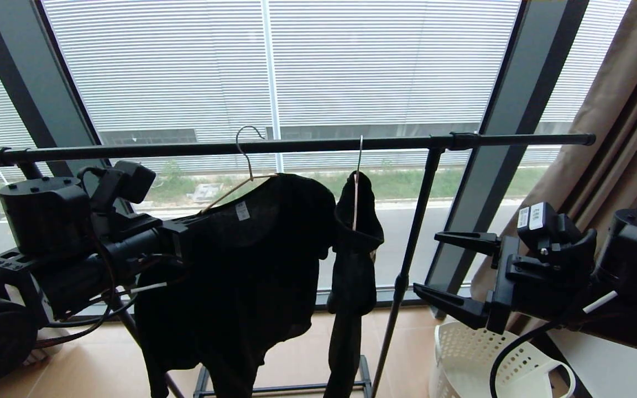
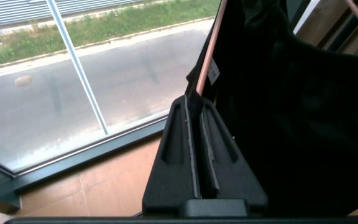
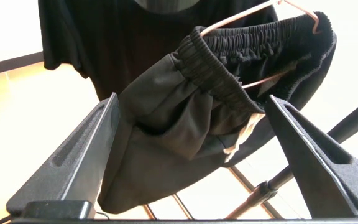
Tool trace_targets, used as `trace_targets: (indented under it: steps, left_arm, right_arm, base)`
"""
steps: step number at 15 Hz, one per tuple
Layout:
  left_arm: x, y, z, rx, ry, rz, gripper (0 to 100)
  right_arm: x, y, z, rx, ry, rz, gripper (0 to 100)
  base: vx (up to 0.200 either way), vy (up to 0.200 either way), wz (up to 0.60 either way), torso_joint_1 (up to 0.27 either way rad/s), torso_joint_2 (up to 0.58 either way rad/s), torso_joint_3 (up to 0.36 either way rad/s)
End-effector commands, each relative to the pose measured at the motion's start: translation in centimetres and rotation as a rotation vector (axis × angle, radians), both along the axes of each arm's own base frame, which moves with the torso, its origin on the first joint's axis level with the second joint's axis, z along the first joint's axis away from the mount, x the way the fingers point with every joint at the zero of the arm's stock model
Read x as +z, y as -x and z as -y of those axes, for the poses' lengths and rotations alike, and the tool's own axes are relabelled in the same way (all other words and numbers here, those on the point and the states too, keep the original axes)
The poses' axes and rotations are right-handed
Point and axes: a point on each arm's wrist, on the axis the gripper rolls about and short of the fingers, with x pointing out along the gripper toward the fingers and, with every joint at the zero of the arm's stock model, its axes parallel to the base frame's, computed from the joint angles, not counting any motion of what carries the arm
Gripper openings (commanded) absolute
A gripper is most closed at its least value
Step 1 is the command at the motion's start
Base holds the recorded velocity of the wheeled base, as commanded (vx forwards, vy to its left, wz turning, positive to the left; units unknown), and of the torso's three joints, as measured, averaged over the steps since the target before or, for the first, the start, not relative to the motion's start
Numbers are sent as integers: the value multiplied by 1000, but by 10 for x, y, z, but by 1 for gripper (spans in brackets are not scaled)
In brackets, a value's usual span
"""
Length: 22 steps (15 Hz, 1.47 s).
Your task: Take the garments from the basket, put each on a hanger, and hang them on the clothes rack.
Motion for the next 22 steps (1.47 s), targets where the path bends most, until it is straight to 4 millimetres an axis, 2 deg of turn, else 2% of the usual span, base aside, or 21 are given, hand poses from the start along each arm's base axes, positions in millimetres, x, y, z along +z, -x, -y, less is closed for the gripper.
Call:
trace_targets:
  steps: [1, 14, 15, 22]
  left_arm:
    - [-4, -1, 0, 0, -3, -13, 0]
    - [-12, 1, 0, -5, -15, -42, 0]
    - [-12, 1, 0, -3, -17, -43, 100]
    - [-13, 2, -1, 14, -18, -45, 100]
  right_arm:
    - [0, 0, 0, -1, 1, -1, 100]
    - [-1, 0, 0, -1, 2, -4, 100]
    - [-1, 0, 0, 1, 1, -2, 100]
    - [0, 0, 0, -1, 1, -1, 100]
  base:
    - [0, 0, 0, 0, 0, 0]
    - [0, 0, 0, 0, 0, 0]
    - [0, 0, 0, 0, 0, 0]
    - [0, 0, 0, 0, 0, 0]
